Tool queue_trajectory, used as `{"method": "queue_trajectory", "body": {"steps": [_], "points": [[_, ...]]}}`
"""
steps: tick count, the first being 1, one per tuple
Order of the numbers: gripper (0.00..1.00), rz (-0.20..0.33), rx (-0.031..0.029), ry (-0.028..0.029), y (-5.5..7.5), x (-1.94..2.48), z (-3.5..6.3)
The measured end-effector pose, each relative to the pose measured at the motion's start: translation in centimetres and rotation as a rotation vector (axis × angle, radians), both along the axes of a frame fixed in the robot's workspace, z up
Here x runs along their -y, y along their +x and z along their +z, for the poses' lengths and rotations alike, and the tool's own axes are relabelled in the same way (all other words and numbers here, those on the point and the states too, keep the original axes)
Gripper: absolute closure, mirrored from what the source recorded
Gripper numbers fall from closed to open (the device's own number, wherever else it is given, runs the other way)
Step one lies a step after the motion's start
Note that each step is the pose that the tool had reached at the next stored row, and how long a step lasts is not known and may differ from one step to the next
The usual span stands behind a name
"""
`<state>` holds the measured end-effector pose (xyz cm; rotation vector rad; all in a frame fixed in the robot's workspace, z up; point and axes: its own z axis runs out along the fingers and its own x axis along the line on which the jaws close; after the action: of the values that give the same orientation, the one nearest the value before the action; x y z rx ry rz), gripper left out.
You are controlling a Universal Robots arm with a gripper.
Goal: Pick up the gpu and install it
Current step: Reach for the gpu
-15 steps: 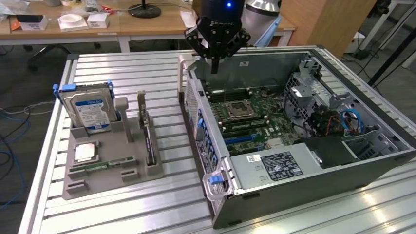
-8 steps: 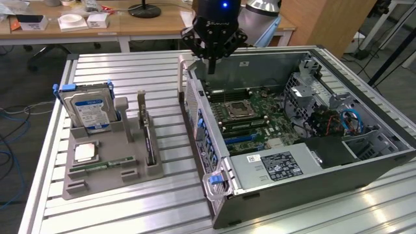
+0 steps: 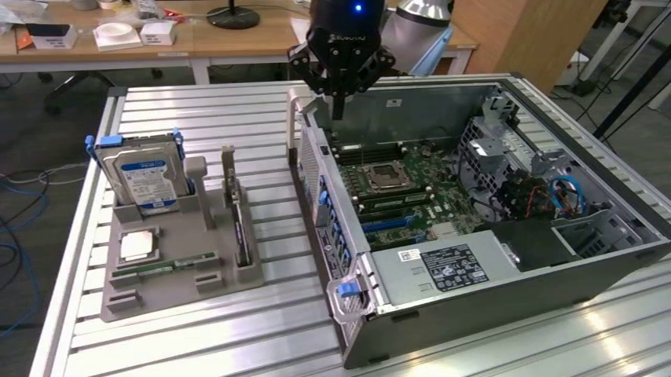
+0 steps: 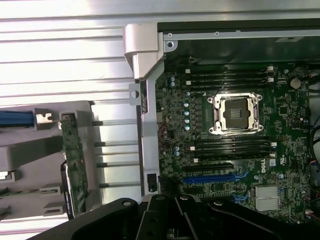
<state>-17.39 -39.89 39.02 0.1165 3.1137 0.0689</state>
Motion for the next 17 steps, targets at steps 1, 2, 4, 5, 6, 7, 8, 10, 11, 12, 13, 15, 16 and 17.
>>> {"method": "queue_trajectory", "body": {"steps": [1, 2, 4, 5, 6, 7, 8, 10, 11, 12, 13, 15, 16, 17], "points": [[0.89, 0.0, 0.0, 0.0, -0.1, 0.0, 0.0], [0.89, 0.0, -0.0001, -0.0001, -0.2, 0.0, 0.0], [0.89, 0.0, 0.0, 0.0, -0.3, 0.0, -0.02], [0.89, 0.0, 0.0, 0.0, -0.4, 0.0, -0.02], [0.89, 0.0, 0.0, 0.0, -0.5, 0.0, -0.03], [0.89, 0.0, 0.0, 0.0, -0.6, 0.0, -0.03], [0.89, 0.0, 0.0001, 0.0001, -0.6, 0.0, -0.04], [0.89, 0.0, 0.0, 0.0, -0.8, 0.0, -0.04], [0.89, 0.0, 0.0, -0.0001, -0.9, 0.0, -0.05], [0.89, 0.0, 0.0, 0.0, -1.0, 0.0, -0.05], [0.89, 0.0, 0.0, 0.0, -1.1, 0.0, -0.06], [0.89, 0.0, 0.0, 0.0, -1.2, 0.0, -0.07], [0.89, 0.0, 0.0, -0.0001, -1.3, 0.0, -0.07], [0.89, 0.0, 0.0001, 0.0, -1.4, 0.0, -0.08]]}}
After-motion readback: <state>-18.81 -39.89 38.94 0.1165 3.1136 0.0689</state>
